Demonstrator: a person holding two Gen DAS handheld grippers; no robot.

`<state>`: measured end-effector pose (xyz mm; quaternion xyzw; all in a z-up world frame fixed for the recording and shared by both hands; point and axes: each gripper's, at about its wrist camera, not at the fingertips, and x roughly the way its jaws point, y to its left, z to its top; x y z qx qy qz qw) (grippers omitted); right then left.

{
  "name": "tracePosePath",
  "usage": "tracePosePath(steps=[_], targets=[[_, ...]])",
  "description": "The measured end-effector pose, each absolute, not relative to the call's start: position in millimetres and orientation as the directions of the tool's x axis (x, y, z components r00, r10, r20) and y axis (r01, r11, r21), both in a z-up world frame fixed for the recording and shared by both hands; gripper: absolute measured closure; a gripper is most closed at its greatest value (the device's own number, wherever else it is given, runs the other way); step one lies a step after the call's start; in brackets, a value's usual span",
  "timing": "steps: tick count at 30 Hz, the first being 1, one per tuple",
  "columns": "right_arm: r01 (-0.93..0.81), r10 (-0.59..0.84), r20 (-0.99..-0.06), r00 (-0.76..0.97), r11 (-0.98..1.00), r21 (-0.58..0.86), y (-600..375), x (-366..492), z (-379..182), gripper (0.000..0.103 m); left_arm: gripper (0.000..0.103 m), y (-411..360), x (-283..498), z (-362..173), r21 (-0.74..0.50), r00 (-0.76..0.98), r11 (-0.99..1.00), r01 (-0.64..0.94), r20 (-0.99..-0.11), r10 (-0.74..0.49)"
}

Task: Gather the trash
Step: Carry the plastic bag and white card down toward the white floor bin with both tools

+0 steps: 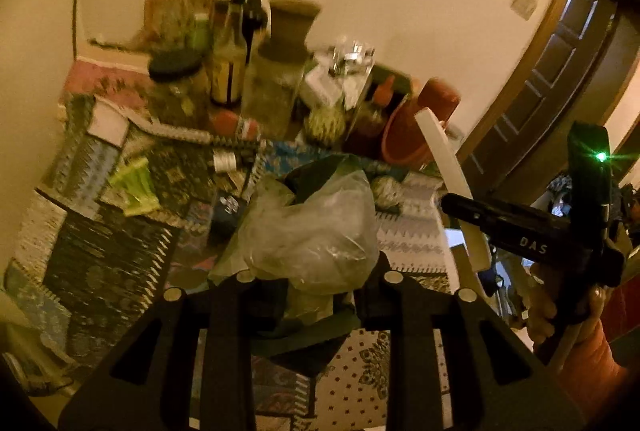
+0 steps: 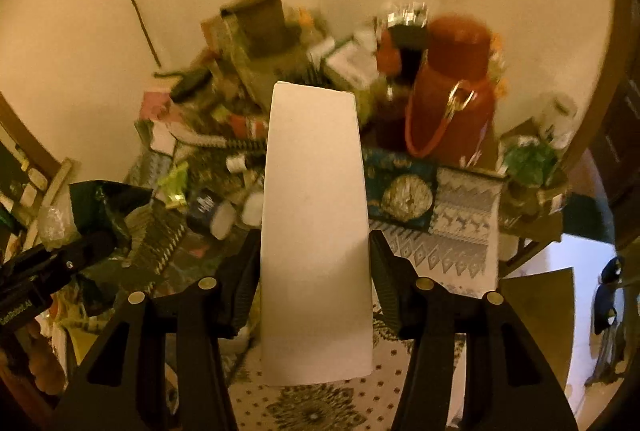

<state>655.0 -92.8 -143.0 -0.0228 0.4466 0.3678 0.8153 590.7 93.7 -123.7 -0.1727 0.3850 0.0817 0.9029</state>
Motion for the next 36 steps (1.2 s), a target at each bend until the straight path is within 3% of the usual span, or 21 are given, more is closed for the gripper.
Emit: tracePosePath(steps=[8,19,27,36], targets=[[-0.574,0.562,-0.659,0.5,0.785,0.233,-99.3,560.0,-86.9,0.054,0.077,101.2,510.6,-82.8,-0.233,0.773,0.95,-0.209,-0.635,0.014],[-0.492,0.52,-0.596,0.612,0.84,0.229,-86.7,404.3,-68.6,0.054,0.077,121.0,371.4,-56.6,-0.235,0.834,0.97,-0.058,-0.546,-0.082],[-0.425,0.479,-0.615,0.626,0.871,0.245,-90.7,327.7,-71.3,0.054,0.077,120.1,295.2,-54.7,-0.215,0.829,0.976,0.029,-0.54,-0.143],[-0.384,0.432,-0.695,0.574,0.892,0.238,-113.3,293.6,-91.7,0.054,0.077,98.3,264.9,-78.2,-0.25,0.767,0.966,0.072,-0.605,-0.214]])
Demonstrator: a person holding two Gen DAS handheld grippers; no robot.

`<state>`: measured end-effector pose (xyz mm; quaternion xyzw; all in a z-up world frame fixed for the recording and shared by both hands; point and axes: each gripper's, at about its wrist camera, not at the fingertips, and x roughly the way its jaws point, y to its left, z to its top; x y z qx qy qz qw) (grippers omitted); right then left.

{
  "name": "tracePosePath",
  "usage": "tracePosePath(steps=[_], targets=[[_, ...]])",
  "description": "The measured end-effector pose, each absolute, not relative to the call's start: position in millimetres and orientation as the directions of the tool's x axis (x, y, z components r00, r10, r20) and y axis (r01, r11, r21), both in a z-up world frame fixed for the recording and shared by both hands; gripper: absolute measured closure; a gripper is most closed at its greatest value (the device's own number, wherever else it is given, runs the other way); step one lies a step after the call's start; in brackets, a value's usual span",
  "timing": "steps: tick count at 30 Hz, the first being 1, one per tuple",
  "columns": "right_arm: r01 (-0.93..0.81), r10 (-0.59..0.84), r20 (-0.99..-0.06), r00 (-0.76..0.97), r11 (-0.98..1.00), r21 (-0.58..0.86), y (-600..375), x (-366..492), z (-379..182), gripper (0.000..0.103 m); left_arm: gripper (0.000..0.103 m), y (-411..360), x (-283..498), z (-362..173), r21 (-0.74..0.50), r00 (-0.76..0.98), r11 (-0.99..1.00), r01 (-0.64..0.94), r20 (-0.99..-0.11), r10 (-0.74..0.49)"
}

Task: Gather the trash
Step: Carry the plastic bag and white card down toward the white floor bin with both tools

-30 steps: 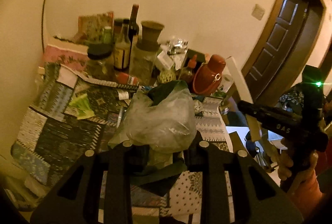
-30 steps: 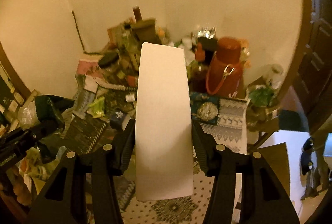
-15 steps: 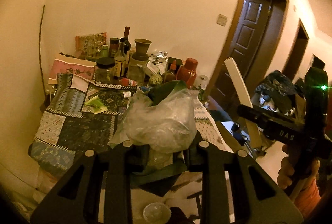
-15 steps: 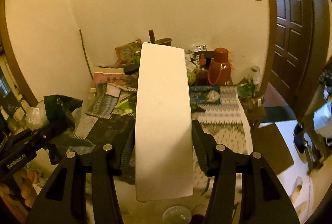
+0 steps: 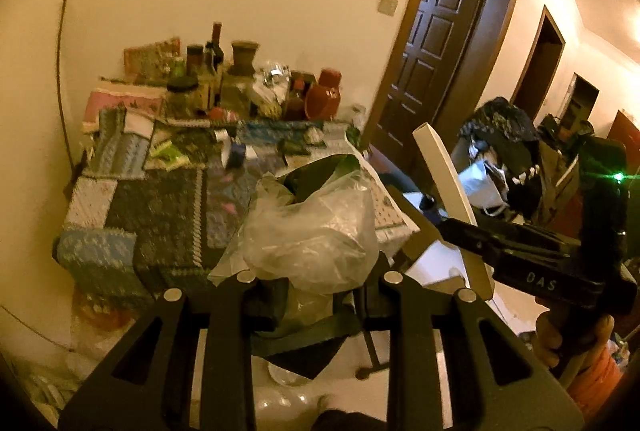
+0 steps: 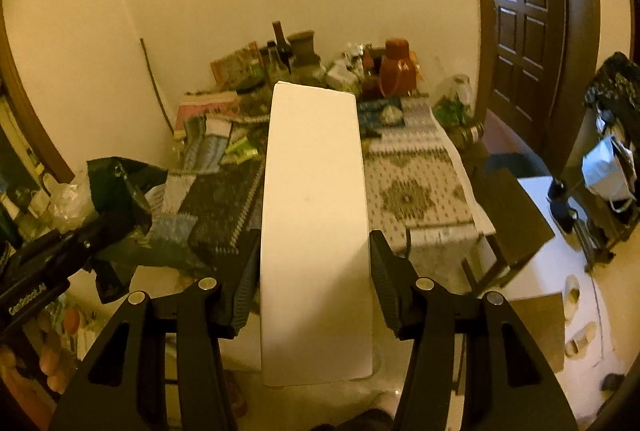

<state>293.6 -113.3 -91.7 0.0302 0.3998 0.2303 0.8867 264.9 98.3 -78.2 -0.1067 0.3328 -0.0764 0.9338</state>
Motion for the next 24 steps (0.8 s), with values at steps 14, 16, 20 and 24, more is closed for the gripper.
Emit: tracePosePath(steps=[14,16,20,24], targets=[[-0.364,0.396,-0.845,0.359,0.893,0.263,-142.6,293.0,-228.3,0.054,0.077,48.0,293.2,-215.5,-0.292,0.574,0.956,-0.019,-0.786,-0.229],[-0.358,0.403,-0.864,0.302,0.888,0.289,-142.5,292.7,-256.9,0.054,0.077,44.9,297.7,-243.9,-0.306,0.542,0.952,-0.031,-0.805,-0.241],[-0.356,0.372,-0.903,0.213,0.891,0.283,-137.4,285.8,-329.1,0.054,0.077,40.5,299.2,-307.0,-0.301,0.484,0.952,-0.056,-0.842,-0.238],[-0.347,0.355,-0.927,0.12,0.89,0.296,-132.1,279.3,-402.8,0.054,0.077,42.2,298.1,-377.4,-0.305,0.416,0.948,-0.094,-0.877,-0.241]])
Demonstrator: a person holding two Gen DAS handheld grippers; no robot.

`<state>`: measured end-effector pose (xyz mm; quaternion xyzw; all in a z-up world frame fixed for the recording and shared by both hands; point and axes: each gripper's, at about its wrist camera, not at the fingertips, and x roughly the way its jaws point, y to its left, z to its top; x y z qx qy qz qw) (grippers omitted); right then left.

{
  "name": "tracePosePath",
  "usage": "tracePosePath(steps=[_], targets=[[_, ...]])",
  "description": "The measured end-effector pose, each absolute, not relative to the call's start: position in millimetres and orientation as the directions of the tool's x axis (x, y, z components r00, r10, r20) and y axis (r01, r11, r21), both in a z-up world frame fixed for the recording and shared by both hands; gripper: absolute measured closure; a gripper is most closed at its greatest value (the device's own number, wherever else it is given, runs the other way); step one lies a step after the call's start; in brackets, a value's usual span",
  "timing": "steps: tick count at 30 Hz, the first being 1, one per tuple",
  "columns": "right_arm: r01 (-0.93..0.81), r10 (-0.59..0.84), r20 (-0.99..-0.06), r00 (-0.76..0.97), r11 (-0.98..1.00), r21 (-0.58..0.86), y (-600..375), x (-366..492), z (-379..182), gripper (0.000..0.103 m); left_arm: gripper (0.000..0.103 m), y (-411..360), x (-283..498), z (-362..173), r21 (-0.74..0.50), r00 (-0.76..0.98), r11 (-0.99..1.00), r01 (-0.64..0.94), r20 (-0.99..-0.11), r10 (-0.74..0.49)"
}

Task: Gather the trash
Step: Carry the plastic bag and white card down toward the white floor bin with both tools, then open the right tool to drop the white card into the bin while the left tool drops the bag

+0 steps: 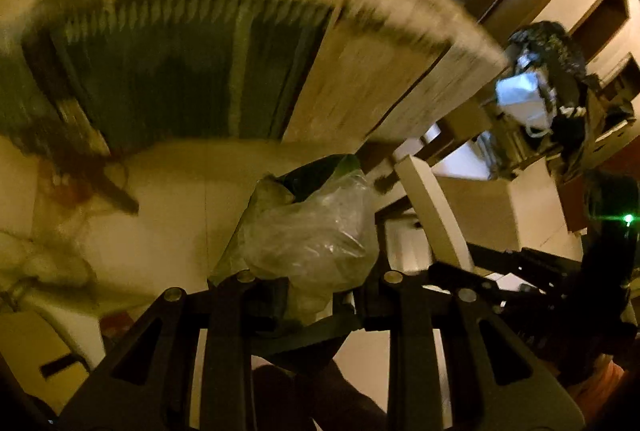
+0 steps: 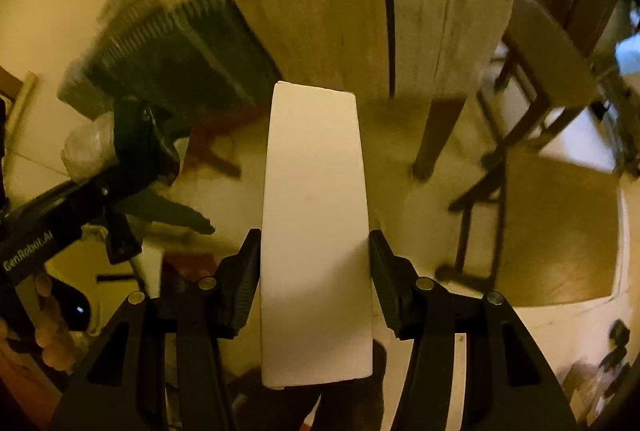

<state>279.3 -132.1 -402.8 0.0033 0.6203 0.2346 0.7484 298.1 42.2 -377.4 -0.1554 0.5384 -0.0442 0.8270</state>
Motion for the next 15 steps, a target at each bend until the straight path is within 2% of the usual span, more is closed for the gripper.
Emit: tracePosePath(steps=[10,15], targets=[[-0.38,0.259,-0.965,0.03,0.896,0.229,-117.2,294.3,-560.5,0.054,0.077,53.4,293.7,-536.2,-0.311,0.301,0.939,-0.146,-0.918,-0.257],[-0.398,0.283,-0.959,-0.001,0.88,0.261,-108.8,301.9,-611.7,0.054,0.077,58.7,303.8,-593.2,-0.335,0.283,0.927,-0.169,-0.918,-0.28]])
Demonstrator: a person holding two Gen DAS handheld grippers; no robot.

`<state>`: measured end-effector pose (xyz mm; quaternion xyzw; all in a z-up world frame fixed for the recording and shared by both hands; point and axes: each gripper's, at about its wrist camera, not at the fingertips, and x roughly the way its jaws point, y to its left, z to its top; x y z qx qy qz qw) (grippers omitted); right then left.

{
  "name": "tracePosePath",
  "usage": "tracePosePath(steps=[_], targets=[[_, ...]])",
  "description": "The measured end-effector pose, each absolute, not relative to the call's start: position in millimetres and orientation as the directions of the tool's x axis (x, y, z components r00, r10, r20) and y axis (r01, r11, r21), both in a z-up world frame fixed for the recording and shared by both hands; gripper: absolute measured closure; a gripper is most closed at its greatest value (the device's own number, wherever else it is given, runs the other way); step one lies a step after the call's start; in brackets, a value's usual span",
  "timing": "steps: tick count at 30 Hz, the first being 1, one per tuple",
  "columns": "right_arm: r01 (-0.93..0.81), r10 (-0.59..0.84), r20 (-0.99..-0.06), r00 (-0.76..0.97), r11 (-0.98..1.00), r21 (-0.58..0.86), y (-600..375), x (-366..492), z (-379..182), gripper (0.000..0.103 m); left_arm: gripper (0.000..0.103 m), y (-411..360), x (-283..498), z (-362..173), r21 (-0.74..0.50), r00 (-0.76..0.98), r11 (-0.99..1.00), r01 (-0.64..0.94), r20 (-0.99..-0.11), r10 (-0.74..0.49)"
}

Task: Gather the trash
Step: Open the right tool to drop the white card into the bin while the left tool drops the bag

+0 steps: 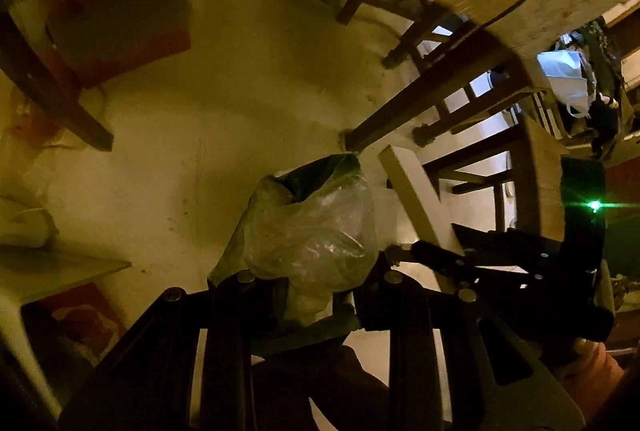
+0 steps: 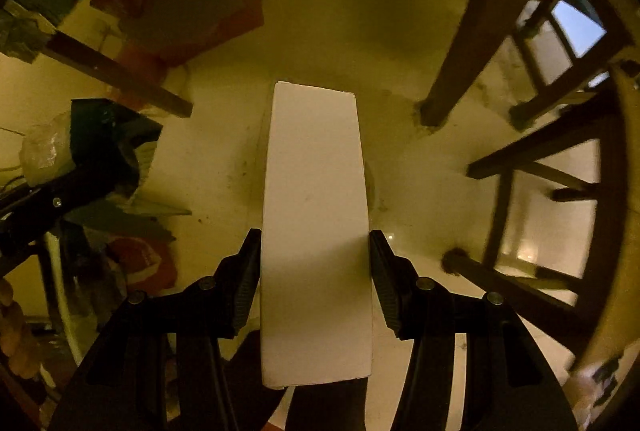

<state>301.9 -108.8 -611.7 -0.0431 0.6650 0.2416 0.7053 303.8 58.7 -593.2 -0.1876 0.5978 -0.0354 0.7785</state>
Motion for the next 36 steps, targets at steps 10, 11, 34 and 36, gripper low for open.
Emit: tracePosePath(steps=[10,11,34,36], targets=[[-0.378,0.284,-0.958,-0.049,0.882,0.281,-100.3,315.0,-655.9,0.042,0.077,52.1,327.4,-669.0,-0.388,0.217,0.899,-0.204,-0.913,-0.345],[-0.37,0.283,-0.957,-0.056,0.885,0.284,-103.4,315.9,-656.5,0.042,0.077,50.8,330.0,-674.6,-0.394,0.212,0.896,-0.207,-0.912,-0.352],[-0.305,0.272,-0.962,0.012,0.917,0.256,-132.3,332.0,-569.7,0.042,0.044,23.3,351.2,-649.3,-0.304,0.118,0.935,-0.185,-0.951,-0.286],[-0.31,0.281,-0.959,0.023,0.914,0.26,-131.7,334.1,-550.9,0.042,0.044,25.5,348.0,-619.8,-0.292,0.134,0.941,-0.171,-0.953,-0.271]])
